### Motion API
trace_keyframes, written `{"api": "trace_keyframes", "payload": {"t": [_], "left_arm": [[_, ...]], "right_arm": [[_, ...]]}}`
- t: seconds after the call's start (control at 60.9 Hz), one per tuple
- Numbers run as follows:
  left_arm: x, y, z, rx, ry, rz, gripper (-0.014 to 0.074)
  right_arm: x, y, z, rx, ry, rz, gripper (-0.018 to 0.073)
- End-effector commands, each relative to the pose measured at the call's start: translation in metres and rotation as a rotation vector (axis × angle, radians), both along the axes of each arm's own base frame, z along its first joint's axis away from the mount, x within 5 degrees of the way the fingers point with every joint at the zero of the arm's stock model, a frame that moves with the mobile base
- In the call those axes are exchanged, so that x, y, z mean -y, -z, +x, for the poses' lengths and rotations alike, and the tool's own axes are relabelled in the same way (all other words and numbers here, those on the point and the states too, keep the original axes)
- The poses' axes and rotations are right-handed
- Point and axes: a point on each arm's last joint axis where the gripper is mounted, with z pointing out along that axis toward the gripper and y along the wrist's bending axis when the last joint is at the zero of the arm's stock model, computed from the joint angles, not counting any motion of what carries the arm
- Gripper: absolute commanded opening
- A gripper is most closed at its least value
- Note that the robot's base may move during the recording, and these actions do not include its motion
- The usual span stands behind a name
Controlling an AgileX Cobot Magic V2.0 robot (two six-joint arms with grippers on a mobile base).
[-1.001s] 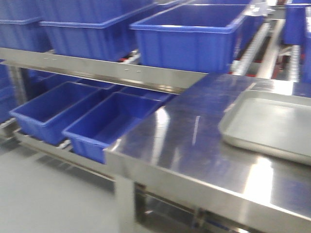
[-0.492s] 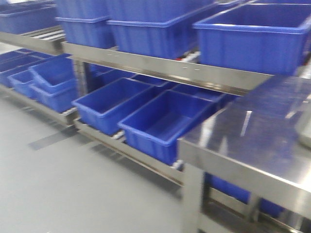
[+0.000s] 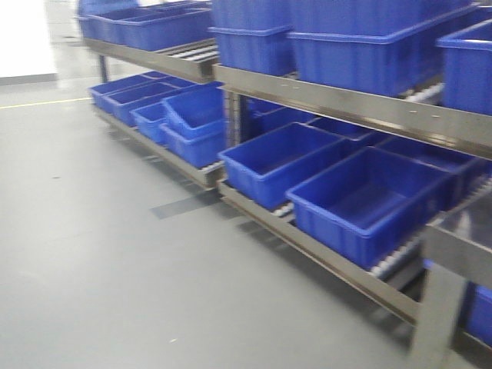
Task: Sort and place red and blue blocks on shelf
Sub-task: 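Drive the base down the aisle carrying both cubes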
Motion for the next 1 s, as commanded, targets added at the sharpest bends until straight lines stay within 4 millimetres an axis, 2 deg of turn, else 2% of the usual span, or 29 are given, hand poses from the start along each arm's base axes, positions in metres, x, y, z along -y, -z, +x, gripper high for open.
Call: {"api": "trace_keyframes", "payload": {"t": [0.0, 0.985], "left_arm": [[0.0013, -0.0154, 0.0032, 0.096, 0.014, -0.003, 0.0134], [0.0013, -0.0154, 0.0032, 0.096, 0.014, -0.003, 0.0134]], "right_arm": [[0.0013, -0.0172, 0.0025, 0.116, 0.011, -0.009, 0.0057], [0.0013, -0.0172, 0.0025, 0.116, 0.011, -0.009, 0.0057]]}}
